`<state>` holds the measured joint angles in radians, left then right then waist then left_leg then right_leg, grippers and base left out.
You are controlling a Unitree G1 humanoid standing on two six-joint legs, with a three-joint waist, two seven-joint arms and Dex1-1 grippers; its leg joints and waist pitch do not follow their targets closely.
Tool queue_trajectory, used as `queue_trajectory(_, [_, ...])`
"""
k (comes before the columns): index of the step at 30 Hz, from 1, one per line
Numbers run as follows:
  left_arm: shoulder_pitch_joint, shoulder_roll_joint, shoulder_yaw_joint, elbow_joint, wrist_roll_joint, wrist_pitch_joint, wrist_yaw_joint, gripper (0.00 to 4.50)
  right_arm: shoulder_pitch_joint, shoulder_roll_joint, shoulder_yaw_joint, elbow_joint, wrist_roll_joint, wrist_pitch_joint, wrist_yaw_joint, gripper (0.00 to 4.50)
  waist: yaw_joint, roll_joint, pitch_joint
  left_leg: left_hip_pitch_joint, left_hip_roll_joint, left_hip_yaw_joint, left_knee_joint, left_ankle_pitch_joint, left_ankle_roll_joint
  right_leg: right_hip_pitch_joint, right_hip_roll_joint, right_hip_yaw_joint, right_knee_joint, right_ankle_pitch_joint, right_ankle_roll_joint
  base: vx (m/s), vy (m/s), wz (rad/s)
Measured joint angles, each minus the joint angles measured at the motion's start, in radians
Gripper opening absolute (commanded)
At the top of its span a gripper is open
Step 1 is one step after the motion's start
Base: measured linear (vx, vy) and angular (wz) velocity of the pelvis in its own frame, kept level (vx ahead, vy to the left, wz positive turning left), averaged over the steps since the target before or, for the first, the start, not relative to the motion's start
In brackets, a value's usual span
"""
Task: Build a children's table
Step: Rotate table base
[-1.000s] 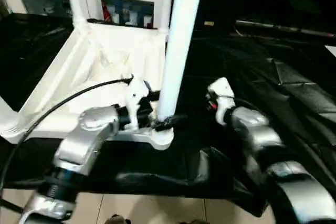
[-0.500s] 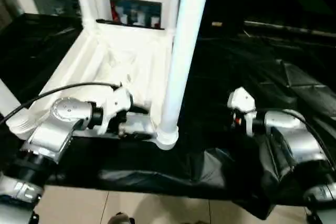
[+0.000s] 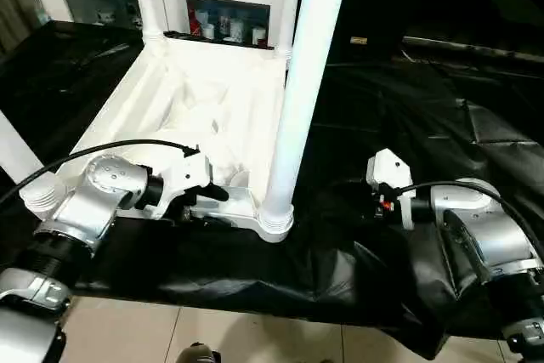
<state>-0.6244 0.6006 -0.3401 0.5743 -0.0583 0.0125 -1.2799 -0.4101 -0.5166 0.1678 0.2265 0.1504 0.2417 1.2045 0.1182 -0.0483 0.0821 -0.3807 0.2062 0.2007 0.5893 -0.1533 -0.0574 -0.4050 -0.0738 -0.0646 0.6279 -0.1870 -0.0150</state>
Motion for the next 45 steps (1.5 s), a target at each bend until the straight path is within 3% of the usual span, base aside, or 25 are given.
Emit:
queue_trajectory(1, [-0.007, -0.006, 0.001, 0.009, -0.001, -0.004, -0.004, 2.40, 0.007, -0.001, 0.001, -0.012, 0.005, 0.008, 0.002, 3.14, 0.000, 0.000, 0.000, 0.000, 0.000, 0.000, 0.000, 0.000, 0.000, 0.000, 0.000, 0.000, 0.000, 0.000, 0.000, 0.000, 0.000, 0.00])
queue_trajectory(10, [-0.026, -0.021, 0.001, 0.054, -0.005, -0.007, -0.069, 1.89, 0.019, -0.009, 0.005, -0.030, 0.009, 0.033, 0.004, 3.14, -0.002, 0.002, 0.001, 0.000, 0.000, 0.000, 0.000, 0.000, 0.000, 0.000, 0.000, 0.000, 0.000, 0.000, 0.000, 0.000, 0.000, 0.00])
queue_trajectory(12, [-0.026, -0.021, 0.000, 0.065, -0.004, -0.005, -0.083, 1.54, 0.022, -0.011, 0.006, -0.040, 0.009, 0.040, 0.004, 3.14, -0.002, 0.003, 0.001, 0.000, 0.000, 0.000, 0.000, 0.000, 0.000, 0.000, 0.000, 0.000, 0.000, 0.000, 0.000, 0.000, 0.000, 0.00])
queue_trajectory(29, [-0.037, -0.026, 0.011, 0.110, 0.010, -0.016, -0.108, 0.29, 0.026, -0.016, 0.030, -0.059, 0.010, 0.041, 0.004, 3.14, -0.002, 0.003, 0.001, 0.000, 0.000, 0.000, 0.000, 0.000, 0.000, 0.000, -0.001, 0.000, 0.000, 0.000, 0.000, 0.000, 0.000, 0.00])
queue_trajectory(37, [-0.027, -0.046, 0.024, 0.086, 0.007, 0.048, -0.091, 0.01, 0.025, 0.012, 0.027, -0.044, 0.012, 0.030, -0.043, 3.14, -0.015, 0.004, 0.000, 0.002, 0.000, 0.000, -0.002, 0.000, 0.000, 0.000, 0.000, 0.000, 0.000, 0.000, 0.000, 0.000, 0.000, 0.00])
queue_trajectory(41, [0.009, -0.069, 0.046, 0.040, 0.012, 0.089, -0.011, 0.01, 0.024, 0.081, 0.000, 0.010, 0.011, 0.013, -0.144, 3.14, -0.029, 0.013, -0.004, 0.005, 0.000, 0.001, -0.002, 0.000, 0.000, 0.001, 0.000, 0.000, 0.000, 0.000, 0.000, 0.000, 0.000, 0.00])
queue_trajectory(45, [0.036, -0.136, 0.073, 0.001, 0.017, 0.165, 0.145, 0.01, 0.027, 0.093, 0.000, 0.015, 0.010, 0.005, -0.165, 3.14, -0.032, 0.026, -0.012, 0.009, -0.001, 0.003, -0.002, 0.000, 0.000, 0.004, -0.002, 0.001, 0.000, -0.001, 0.002, 0.000, 0.000, 0.00])
